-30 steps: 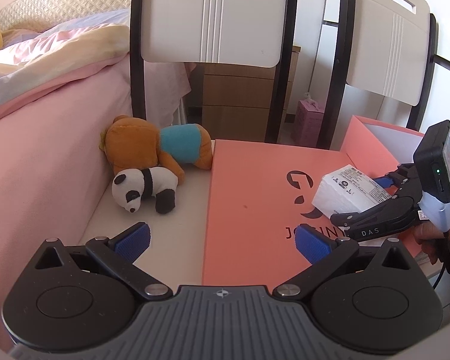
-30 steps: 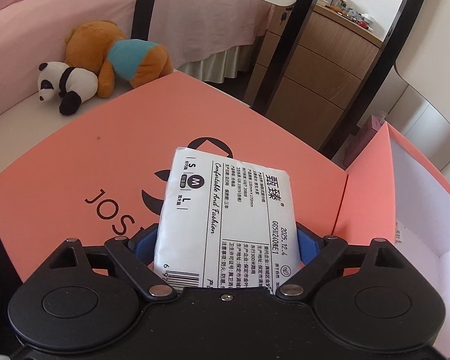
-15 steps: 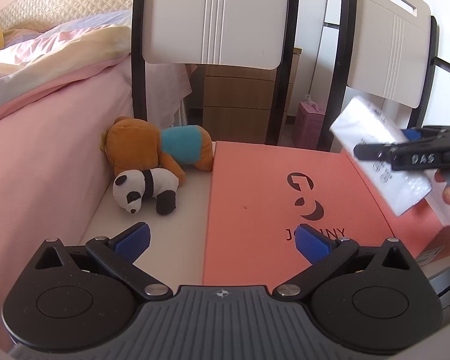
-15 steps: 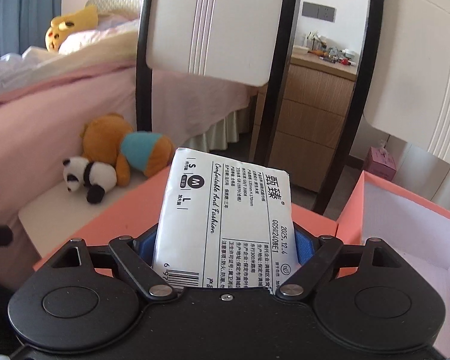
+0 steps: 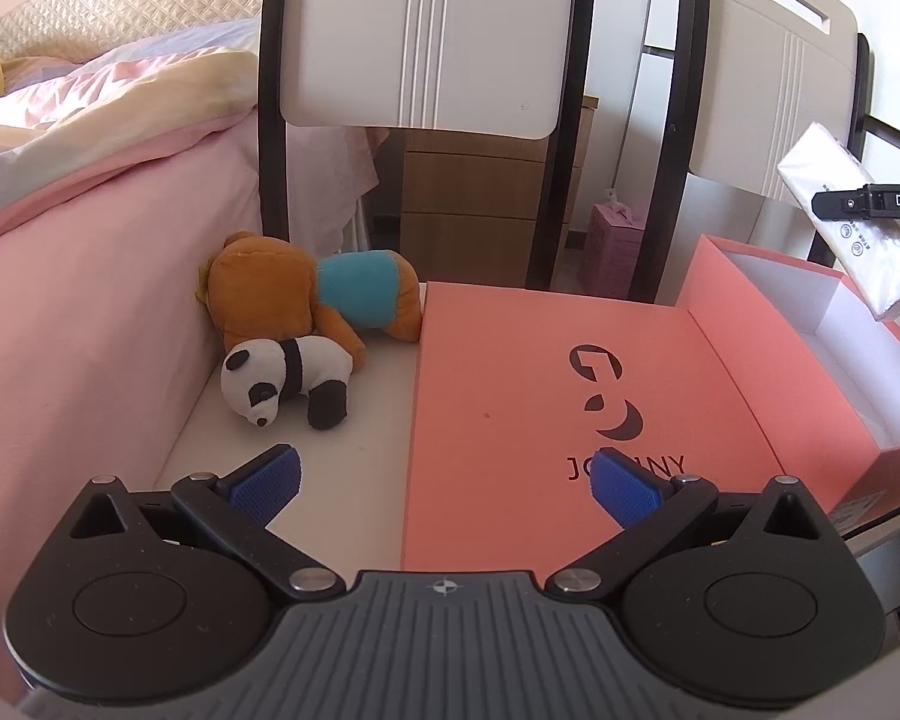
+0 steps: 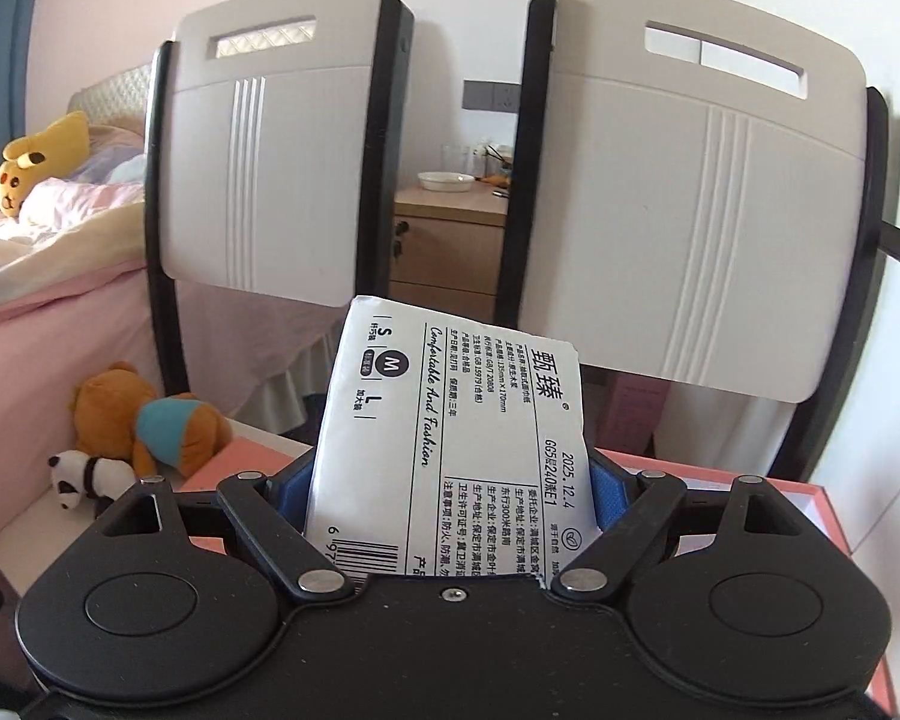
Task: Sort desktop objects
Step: 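Lower the package into the open pink box and open the right tool, then withdraw the right tool from the box, then move the left tool down to the panda plush and close its fingers on it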
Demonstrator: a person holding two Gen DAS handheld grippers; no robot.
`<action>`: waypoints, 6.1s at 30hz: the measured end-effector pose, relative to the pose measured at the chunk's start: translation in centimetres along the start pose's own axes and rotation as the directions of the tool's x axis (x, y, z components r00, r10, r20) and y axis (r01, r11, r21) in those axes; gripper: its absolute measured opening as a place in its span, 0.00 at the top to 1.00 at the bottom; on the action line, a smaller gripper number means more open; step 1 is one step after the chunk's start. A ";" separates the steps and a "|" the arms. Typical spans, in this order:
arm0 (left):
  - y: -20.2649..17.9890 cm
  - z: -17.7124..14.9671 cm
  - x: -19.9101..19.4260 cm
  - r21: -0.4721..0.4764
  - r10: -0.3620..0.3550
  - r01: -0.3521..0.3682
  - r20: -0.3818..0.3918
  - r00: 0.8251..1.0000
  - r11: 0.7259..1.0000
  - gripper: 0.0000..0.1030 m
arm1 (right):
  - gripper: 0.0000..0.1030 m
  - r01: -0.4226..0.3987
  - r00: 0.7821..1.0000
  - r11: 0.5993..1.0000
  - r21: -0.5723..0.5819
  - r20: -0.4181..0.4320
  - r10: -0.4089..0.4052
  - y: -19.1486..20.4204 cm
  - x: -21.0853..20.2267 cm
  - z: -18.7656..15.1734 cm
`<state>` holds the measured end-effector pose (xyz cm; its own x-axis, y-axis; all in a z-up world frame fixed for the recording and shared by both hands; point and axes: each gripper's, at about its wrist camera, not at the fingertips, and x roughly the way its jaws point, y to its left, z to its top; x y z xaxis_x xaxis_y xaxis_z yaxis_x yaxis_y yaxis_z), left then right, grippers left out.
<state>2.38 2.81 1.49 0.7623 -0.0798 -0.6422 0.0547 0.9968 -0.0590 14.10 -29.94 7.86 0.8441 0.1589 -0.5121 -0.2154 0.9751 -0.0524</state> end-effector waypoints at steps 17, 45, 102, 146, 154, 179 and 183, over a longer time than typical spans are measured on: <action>-0.1 -0.3 -0.3 0.004 -0.039 0.039 -0.005 0.999 0.999 0.00 | 0.18 0.158 0.959 0.987 0.022 -0.241 -0.148 -6.7 5.6 -3.0; 0.1 -0.4 -0.2 0.004 -0.074 0.074 -0.011 0.997 0.997 0.00 | 0.05 0.151 0.892 0.986 0.074 -0.439 -0.104 -7.6 6.3 -8.1; 3.9 0.1 1.5 -0.003 0.021 -0.021 0.043 0.999 1.000 0.00 | 0.01 -0.050 0.994 0.986 0.159 0.108 0.033 10.2 -4.0 -10.1; 7.1 6.8 18.1 -0.014 0.248 -0.255 -0.191 0.950 0.967 0.00 | 0.00 -0.122 0.988 0.983 0.140 0.114 0.107 11.1 -5.5 -12.4; 7.5 6.0 17.8 -0.010 0.257 -0.264 -0.197 0.946 0.964 0.00 | 0.00 -0.141 0.988 0.981 0.132 0.080 0.131 11.7 -3.7 -12.0; 7.5 4.5 20.1 0.013 0.272 -0.277 -0.233 0.934 0.961 0.03 | 0.00 -0.131 0.991 0.985 0.110 0.045 0.127 11.7 -3.3 -12.4; 7.7 4.9 19.2 -0.016 0.242 -0.253 -0.230 0.943 0.967 0.03 | 0.00 -0.125 0.992 0.987 0.103 0.039 0.122 11.8 -3.2 -12.5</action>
<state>20.57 9.00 -7.51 0.5834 0.1639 -0.7955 -0.1498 0.9843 0.0930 2.72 -20.88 -1.79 0.8302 0.2826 -0.4806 -0.2678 0.9582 0.1009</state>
